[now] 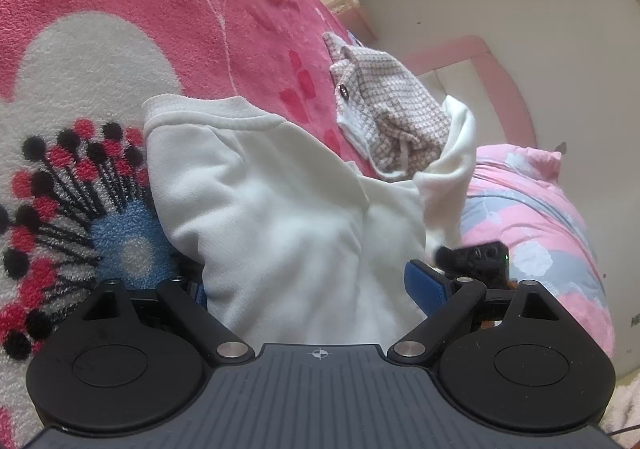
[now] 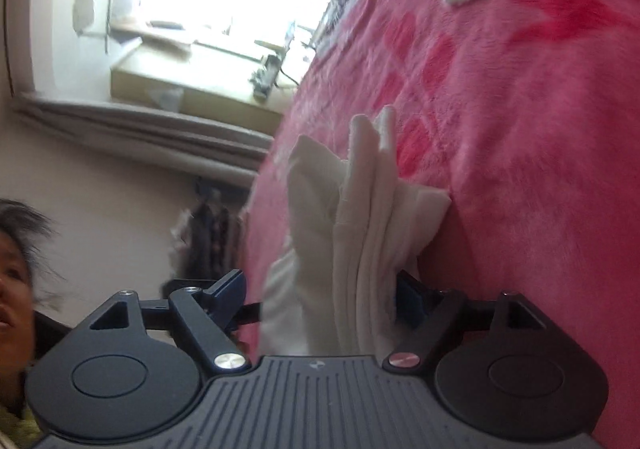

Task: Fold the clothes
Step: 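Grasp the folded shirt's other end with the right gripper while the left gripper holds its edge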

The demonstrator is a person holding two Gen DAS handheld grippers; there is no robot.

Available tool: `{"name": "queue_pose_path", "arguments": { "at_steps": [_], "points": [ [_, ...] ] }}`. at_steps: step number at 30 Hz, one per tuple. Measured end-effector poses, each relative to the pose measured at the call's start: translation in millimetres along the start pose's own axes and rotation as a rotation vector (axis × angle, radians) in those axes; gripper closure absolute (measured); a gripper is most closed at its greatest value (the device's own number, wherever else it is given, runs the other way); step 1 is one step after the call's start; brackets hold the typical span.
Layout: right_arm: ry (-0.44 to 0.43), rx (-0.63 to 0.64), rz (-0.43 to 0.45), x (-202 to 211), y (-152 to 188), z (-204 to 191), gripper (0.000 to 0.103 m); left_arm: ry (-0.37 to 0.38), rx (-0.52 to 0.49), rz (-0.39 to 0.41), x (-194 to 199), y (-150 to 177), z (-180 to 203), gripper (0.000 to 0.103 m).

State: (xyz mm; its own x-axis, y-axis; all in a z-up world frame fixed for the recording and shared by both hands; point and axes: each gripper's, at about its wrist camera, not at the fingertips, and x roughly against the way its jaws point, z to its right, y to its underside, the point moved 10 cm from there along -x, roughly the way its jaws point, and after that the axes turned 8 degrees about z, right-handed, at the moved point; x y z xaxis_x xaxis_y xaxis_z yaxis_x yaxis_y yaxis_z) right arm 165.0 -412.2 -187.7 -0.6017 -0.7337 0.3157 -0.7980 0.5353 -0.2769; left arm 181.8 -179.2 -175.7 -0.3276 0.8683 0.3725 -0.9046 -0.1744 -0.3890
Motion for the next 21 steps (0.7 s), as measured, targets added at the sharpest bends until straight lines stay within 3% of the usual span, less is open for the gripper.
{"name": "queue_pose_path", "arguments": {
  "at_steps": [3,8,11,13,16,21],
  "points": [
    [0.010,0.029,-0.067,-15,-10,1,0.028,-0.005,0.003,0.008,0,0,0,0.012],
    [0.073,0.065,-0.058,-16,-13,4,0.037,-0.027,0.013,0.036,2,-1,-3,0.019],
    [0.113,0.087,-0.048,-15,-14,5,0.053,-0.055,0.020,0.055,5,-2,-7,0.034],
    [0.140,0.102,-0.042,-15,-14,6,0.074,-0.080,0.035,0.065,7,-2,-13,0.053],
    [0.193,0.157,0.001,-12,-11,1,0.077,-0.102,0.080,0.076,10,-4,-23,0.071],
    [0.310,0.319,0.081,-6,1,-28,0.079,-0.142,0.052,0.105,15,-4,-20,0.083]
  ]
}}
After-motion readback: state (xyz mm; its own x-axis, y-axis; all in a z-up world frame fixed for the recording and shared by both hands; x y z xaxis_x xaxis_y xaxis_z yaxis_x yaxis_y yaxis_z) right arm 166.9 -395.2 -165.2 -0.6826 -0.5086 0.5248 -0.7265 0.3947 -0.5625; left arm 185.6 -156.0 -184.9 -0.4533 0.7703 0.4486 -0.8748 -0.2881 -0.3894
